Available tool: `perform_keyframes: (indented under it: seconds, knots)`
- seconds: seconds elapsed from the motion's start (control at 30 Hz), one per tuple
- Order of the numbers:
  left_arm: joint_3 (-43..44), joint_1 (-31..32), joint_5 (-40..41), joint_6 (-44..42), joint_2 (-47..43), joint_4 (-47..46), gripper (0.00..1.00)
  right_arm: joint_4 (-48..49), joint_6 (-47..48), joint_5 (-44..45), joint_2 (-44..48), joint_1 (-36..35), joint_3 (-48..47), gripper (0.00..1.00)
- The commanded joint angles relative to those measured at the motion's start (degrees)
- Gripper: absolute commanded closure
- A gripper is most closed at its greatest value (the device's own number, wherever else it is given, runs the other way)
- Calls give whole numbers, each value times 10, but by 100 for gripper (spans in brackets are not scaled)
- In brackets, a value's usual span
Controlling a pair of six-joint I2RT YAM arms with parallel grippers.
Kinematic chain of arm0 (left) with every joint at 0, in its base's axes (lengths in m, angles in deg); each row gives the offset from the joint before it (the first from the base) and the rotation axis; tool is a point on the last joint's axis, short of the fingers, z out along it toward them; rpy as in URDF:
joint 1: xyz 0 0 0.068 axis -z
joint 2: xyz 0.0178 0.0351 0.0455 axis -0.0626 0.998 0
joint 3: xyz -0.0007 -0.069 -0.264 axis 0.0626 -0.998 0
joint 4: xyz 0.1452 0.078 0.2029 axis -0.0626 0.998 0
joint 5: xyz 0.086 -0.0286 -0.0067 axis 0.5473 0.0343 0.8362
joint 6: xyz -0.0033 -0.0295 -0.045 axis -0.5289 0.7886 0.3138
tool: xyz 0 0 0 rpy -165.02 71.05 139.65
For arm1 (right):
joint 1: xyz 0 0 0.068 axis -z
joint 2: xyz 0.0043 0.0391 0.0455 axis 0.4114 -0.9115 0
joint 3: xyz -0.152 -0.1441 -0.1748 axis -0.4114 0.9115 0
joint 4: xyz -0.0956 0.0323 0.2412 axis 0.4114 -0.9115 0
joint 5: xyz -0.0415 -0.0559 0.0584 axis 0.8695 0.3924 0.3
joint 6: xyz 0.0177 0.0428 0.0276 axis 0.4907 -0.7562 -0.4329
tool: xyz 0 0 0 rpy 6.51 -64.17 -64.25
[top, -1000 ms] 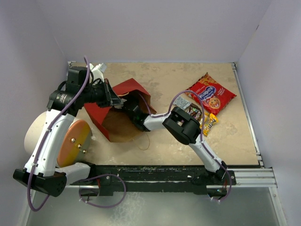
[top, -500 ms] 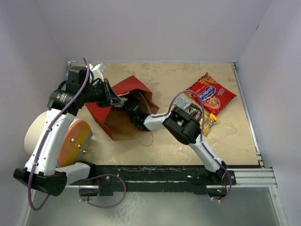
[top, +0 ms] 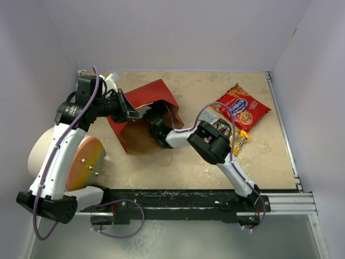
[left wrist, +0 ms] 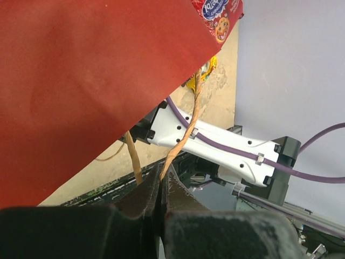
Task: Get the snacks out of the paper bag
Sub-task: Take out the snack from the paper bag.
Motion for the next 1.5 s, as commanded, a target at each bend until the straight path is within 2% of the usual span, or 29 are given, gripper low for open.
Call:
perform_keyframes:
  seconds: [0.0, 0.07, 0.17, 0.33, 0.37, 0.53, 0.63, 0.77, 1.0, 1.1, 1.47]
  knots:
    - [5, -6, -13, 24, -12, -20, 100, 60, 2, 52, 9, 9, -17, 44]
    - [5, -7, -14, 27, -14, -22, 100, 53, -10, 63, 9, 15, -21, 45]
    - [5, -6, -15, 28, -18, -20, 100, 48, -38, 76, 12, 23, -18, 54]
    - [5, -6, -13, 30, -24, -18, 100, 8, -74, 56, 16, 32, -17, 52]
    - [5, -6, -13, 31, -24, -19, 100, -1, -74, 47, 16, 32, -17, 56]
    - [2, -7, -14, 36, -28, -24, 100, -30, -89, 4, 38, 33, 1, 91]
    - [-3, -7, -17, 40, -31, -30, 100, -22, -94, -21, 57, 31, 22, 100]
    - [-6, -7, -18, 46, -32, -40, 100, 7, -82, -71, 80, 19, 60, 100]
    - [1, -7, -16, 46, -23, -53, 100, 64, -70, -228, 146, -18, 172, 100]
    - [6, -8, -11, 46, -20, -58, 100, 68, -96, -273, 182, -26, 218, 100]
    - [9, -11, 0, 51, -5, -85, 100, 55, -189, -518, 316, -31, 370, 100]
